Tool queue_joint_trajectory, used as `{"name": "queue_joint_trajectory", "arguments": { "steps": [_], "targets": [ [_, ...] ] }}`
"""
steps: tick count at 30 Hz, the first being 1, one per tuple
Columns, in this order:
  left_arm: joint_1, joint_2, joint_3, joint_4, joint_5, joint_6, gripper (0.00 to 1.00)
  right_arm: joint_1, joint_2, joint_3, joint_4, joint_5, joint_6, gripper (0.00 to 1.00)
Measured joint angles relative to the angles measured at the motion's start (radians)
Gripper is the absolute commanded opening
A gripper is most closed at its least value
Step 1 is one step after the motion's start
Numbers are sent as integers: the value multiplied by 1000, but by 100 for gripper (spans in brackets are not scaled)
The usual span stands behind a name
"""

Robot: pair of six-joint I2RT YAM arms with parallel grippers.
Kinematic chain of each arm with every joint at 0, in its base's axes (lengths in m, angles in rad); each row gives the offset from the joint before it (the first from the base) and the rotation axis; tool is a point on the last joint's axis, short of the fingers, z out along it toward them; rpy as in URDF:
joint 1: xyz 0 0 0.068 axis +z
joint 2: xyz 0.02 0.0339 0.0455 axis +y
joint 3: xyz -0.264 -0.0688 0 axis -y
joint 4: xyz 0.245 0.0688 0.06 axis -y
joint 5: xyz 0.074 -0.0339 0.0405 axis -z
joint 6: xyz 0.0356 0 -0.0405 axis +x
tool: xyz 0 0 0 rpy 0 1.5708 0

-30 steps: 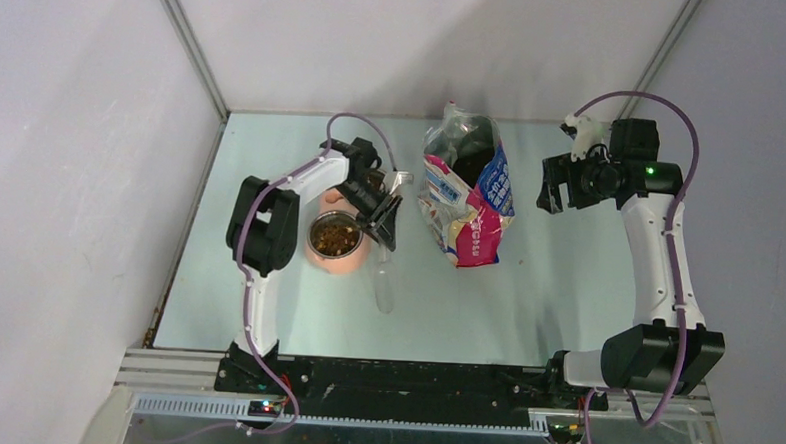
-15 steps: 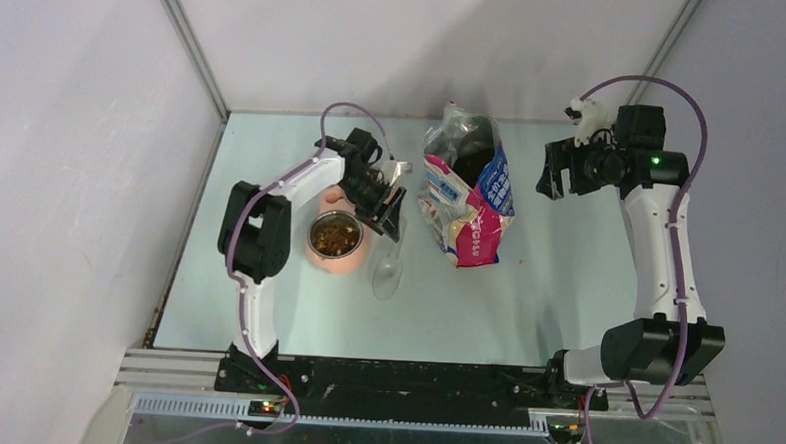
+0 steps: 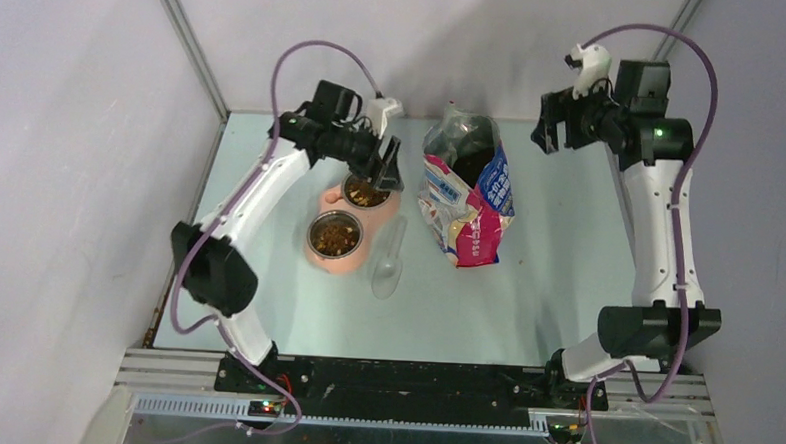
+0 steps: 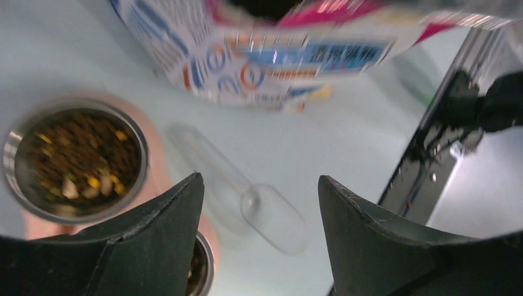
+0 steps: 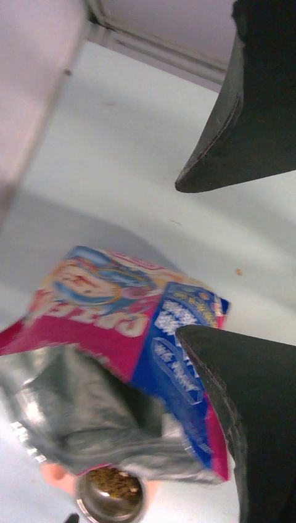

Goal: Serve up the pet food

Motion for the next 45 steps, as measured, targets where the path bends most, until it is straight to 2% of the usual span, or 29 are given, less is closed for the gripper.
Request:
{"name": "queue_joint_trajectory", "arguments": {
  "steps": [6, 11, 15, 20, 30, 35, 39, 44, 45],
  "targets": [
    [-16, -211, -109, 354, -16, -147, 74, 111, 169, 272, 50, 80, 18, 80],
    [-89, -246, -134, 529, -50, -248, 74, 183, 271, 355, 63, 103, 18, 80],
    [-143, -210, -134, 578, -172, -321, 72, 228, 356, 409, 55, 114, 17, 79],
    [-148, -182, -135, 589, -275, -373, 72, 256, 481, 536, 56, 116, 22, 77],
    [-144, -192, -215, 622, -303, -384, 71, 323, 571, 575, 47, 146, 16, 72],
    [-152, -192, -219, 640, -251, -375, 68, 351, 592, 575, 48, 183, 14, 61],
    [-207, -192, -206, 618, -245, -301, 70, 352, 622, 575, 48, 230, 16, 53],
    [-329, -192, -150, 568, -263, -177, 73, 352, 655, 575, 52, 311, 33, 24],
    [-343, -190, -138, 567, -256, -160, 73, 352, 658, 575, 56, 322, 40, 21]
  ]
}}
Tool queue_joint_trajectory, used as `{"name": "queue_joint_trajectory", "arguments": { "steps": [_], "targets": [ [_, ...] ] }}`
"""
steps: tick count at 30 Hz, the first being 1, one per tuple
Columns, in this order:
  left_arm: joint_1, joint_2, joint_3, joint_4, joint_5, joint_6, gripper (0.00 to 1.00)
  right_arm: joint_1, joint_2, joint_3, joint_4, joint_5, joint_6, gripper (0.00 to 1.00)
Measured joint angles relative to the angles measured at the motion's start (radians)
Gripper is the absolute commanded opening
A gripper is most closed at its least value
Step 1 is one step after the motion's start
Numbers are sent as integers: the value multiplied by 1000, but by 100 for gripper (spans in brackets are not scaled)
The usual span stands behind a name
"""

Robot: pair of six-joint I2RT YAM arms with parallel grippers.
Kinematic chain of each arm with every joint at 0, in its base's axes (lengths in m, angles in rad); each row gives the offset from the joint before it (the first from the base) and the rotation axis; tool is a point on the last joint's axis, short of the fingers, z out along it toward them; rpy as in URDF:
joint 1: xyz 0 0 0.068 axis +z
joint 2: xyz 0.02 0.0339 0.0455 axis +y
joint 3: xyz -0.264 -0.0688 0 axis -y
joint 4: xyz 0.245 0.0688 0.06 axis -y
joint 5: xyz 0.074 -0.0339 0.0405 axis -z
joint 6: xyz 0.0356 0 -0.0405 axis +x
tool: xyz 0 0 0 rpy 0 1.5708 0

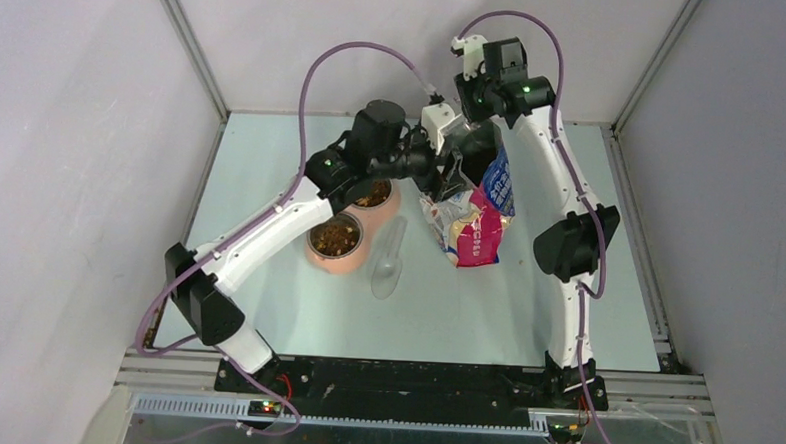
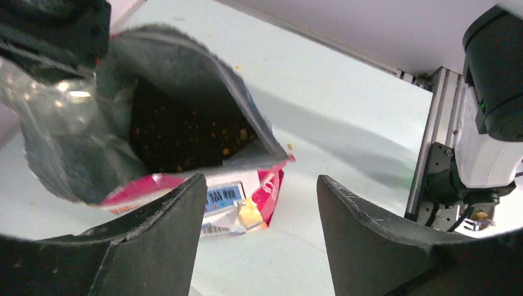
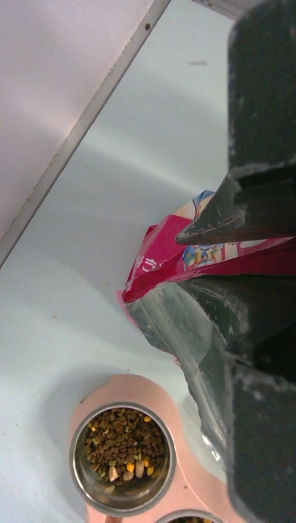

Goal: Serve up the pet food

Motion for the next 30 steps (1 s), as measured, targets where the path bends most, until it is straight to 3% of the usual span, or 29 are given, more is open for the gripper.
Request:
{"name": "queue_joint_trajectory", "arguments": {
  "steps": [3, 7, 14, 16, 20, 27, 30],
  "targets": [
    [-6, 27, 57, 0, 24, 28, 74, 3, 1, 0, 5, 19, 12, 9],
    [-21, 141, 201, 8, 30, 52, 75, 6, 1, 0, 8, 39, 29, 1],
    [-76, 236, 211, 29, 21, 47, 75, 2, 1, 0, 8, 60, 56, 0],
    [-80, 242, 201, 34, 21, 39, 70, -2, 1, 0, 8, 59, 72, 0],
    [-84, 245, 194, 39, -13, 30, 51, -14, 1, 0, 9, 58, 91, 0],
    [-90, 245, 195, 44, -75, 52, 2, -27, 0, -8, 3, 50, 132, 0],
    [-88, 245, 205, 22, -48, 93, 0, -36, -18, -29, 7, 50, 164, 0]
  ]
}}
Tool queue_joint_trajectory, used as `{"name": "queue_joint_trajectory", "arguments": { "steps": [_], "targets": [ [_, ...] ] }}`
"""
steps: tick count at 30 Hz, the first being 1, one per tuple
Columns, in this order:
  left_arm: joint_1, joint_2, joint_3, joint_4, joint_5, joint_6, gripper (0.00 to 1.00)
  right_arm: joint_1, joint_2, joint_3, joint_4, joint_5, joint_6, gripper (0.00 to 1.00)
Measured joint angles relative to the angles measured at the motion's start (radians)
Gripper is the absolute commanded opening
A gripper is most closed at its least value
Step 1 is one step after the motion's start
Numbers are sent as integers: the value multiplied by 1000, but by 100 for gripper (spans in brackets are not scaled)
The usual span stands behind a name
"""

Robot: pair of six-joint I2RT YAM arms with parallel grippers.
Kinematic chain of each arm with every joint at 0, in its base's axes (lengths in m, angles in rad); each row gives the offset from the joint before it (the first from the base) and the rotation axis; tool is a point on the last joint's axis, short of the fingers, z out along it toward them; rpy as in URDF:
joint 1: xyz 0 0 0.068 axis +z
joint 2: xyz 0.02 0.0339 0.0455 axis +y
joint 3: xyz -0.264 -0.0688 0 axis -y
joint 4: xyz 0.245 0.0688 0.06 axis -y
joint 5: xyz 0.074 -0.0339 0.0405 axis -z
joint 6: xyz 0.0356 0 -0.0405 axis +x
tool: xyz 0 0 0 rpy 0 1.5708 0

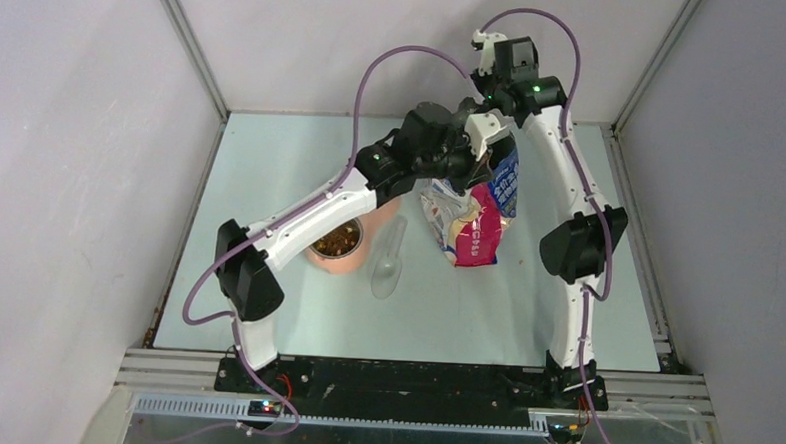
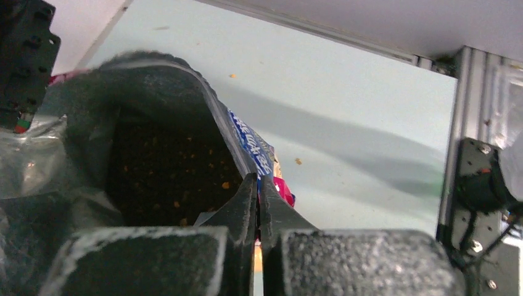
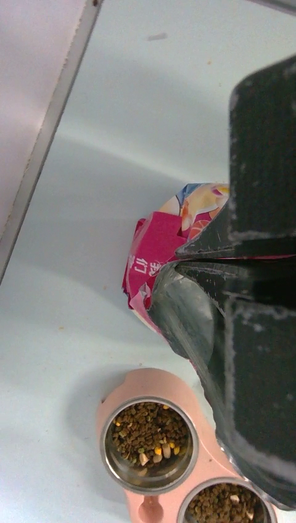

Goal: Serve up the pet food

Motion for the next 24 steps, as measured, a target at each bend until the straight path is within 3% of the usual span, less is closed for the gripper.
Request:
{"name": "queue_joint_trajectory", "arguments": {
  "steps": [8, 14, 16, 17, 18, 19, 21, 24],
  "targets": [
    [155, -35, 3, -101, 269, 64, 0, -39, -195, -182, -16, 95, 108, 0],
    [277, -127, 3, -193, 310, 188, 0, -56, -407, -414, -63, 186, 175, 0],
    [294, -156, 3, -219, 313, 230, 0, -43, -490, -503, -73, 184, 184, 9],
    [295, -165, 2, -225, 318, 239, 2, -34, -526, -541, -76, 174, 185, 20],
    [291, -173, -4, -226, 324, 246, 7, -27, -555, -571, -80, 149, 185, 25],
    [287, -178, -11, -229, 333, 248, 25, -22, -579, -592, -82, 115, 183, 33],
    [282, -182, -28, -234, 340, 251, 49, -23, -608, -599, -81, 28, 172, 43],
    [280, -182, -42, -257, 341, 242, 69, -63, -628, -564, -79, -152, 140, 56]
  ]
}}
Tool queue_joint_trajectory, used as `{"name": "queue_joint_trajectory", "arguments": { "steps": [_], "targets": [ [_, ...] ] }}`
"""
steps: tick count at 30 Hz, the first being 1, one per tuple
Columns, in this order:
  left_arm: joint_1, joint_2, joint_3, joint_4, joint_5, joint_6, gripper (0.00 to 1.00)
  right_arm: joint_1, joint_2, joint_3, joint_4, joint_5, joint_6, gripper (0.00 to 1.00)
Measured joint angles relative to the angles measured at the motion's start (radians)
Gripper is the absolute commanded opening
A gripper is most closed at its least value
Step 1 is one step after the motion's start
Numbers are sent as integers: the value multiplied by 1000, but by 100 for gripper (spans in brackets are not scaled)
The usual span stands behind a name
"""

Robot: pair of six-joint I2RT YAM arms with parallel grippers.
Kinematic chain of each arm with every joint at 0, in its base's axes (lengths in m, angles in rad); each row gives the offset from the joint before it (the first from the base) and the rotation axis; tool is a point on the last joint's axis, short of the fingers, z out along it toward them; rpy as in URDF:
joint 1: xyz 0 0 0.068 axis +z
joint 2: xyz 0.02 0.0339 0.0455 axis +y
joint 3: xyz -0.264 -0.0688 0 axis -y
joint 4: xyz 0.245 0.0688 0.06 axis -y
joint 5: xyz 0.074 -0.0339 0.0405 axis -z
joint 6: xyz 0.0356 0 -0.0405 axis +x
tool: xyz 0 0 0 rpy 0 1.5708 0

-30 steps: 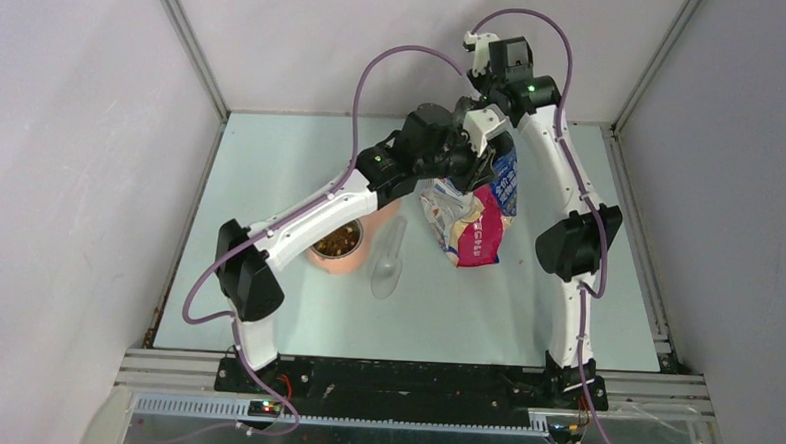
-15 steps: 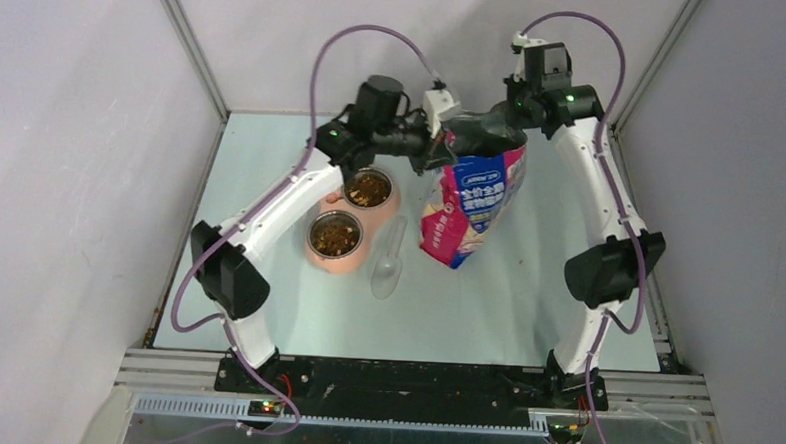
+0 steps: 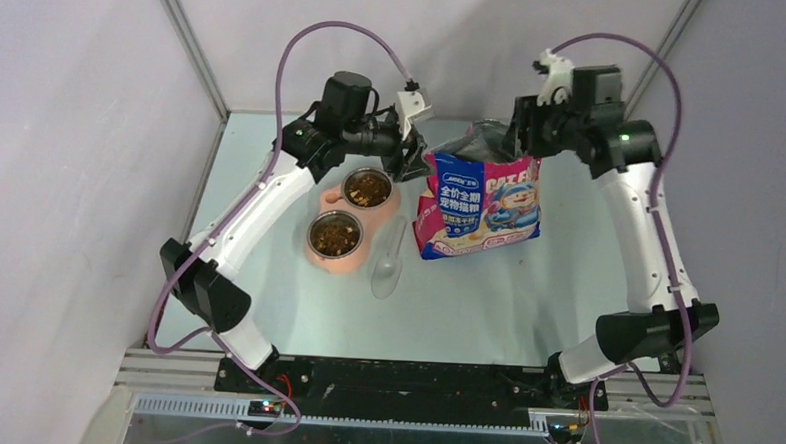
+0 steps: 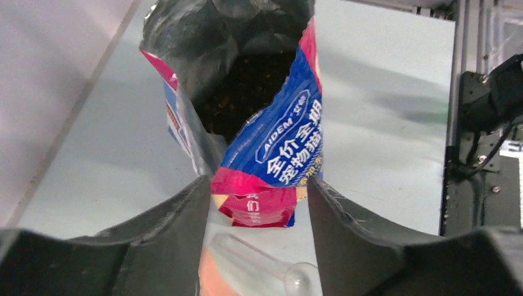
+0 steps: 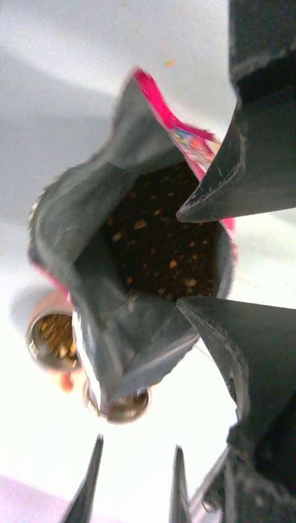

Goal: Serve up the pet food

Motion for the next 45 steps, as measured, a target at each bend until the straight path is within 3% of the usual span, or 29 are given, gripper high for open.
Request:
{"name": "queue_joint_trajectory", "arguments": {
  "steps": [3, 8, 11, 19, 25, 33, 34, 37, 38, 40, 45],
  "targets": [
    [8, -17, -27, -8, -1, 5, 80, -111, -2, 65, 16, -251, -82, 65],
    [19, -60, -90, -4, 0, 3, 82, -317, -29, 61, 40, -545, -366, 79],
    [19, -53, -92, 20, 5, -6, 82, -364, -28, 38, 14, -641, -541, 83],
    [19, 87, -39, 93, 55, -16, 79, -405, 249, 189, -261, -766, -1068, 84],
    [19, 199, 7, 90, 87, -24, 66, -407, 381, 212, -360, -764, -1250, 80],
    [19, 208, 10, 117, 151, -52, 40, -404, 384, 244, -386, -802, -1317, 52],
    [19, 208, 10, 118, 154, -51, 37, -404, 384, 244, -386, -807, -1316, 41],
    [21, 208, 10, 119, 164, -49, 12, -405, 383, 244, -378, -825, -1294, 15],
    [23, 208, 10, 119, 168, -51, 8, -405, 383, 244, -374, -829, -1286, 6],
    [31, 208, 10, 116, 177, -55, 0, -411, 375, 238, -363, -833, -1258, 0],
    [84, 160, -65, 163, 202, -128, 0, -467, 274, 120, -328, -840, -1213, 0]
  ]
}}
